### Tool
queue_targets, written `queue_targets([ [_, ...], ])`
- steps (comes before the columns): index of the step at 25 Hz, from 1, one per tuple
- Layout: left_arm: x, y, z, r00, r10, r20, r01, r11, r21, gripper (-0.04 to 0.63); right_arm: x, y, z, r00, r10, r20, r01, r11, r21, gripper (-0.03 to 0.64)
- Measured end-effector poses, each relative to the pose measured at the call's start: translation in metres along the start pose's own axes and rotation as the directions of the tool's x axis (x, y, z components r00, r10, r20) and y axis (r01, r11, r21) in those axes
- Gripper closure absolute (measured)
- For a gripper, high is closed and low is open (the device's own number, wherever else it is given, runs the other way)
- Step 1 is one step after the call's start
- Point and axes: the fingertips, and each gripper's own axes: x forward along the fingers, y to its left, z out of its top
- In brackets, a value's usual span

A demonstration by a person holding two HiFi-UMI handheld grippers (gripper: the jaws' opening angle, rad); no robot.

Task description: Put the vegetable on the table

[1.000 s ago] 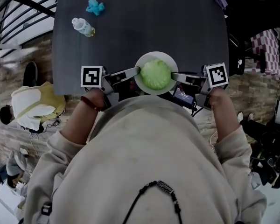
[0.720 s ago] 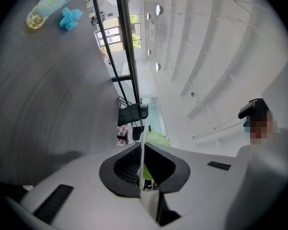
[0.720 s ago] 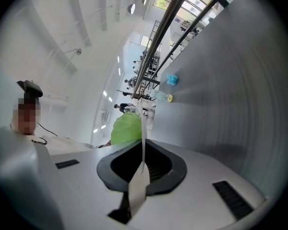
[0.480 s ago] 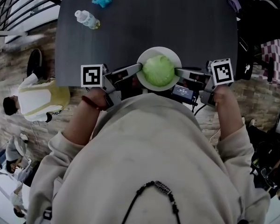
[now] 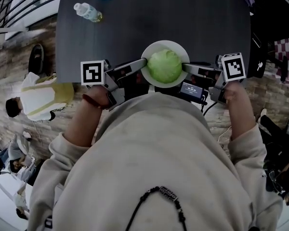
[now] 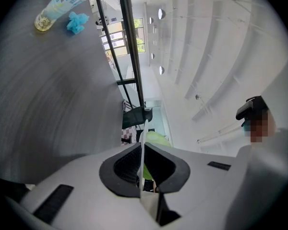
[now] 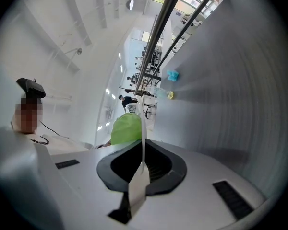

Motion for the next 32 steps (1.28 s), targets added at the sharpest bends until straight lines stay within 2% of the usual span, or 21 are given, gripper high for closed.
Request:
queue_targets([
  [17,0.020,0.034,0.000,0.999,0.047,-0.003,-0.048,0.999,-0.018,0.571,-0.006,-0.041,-0.002,1.000,0.014,0.020,-0.015,0.999,0.042,0.589],
  [22,0.025,0.045,-0.002,0.998,0.065,-0.006,-0.065,0.998,-0.019,0.571,-0.010,-0.058,-0.007,1.000,-0.018,0.019,0.017,0.999,0.050,0.591],
  [32,0.035,0.061,-0.002,0.998,0.063,-0.005,-0.063,0.997,-0.046,0.572,-0.012,-0.071,-0.005,0.999,0.013,0.044,-0.016,0.998,0.061,0.591],
])
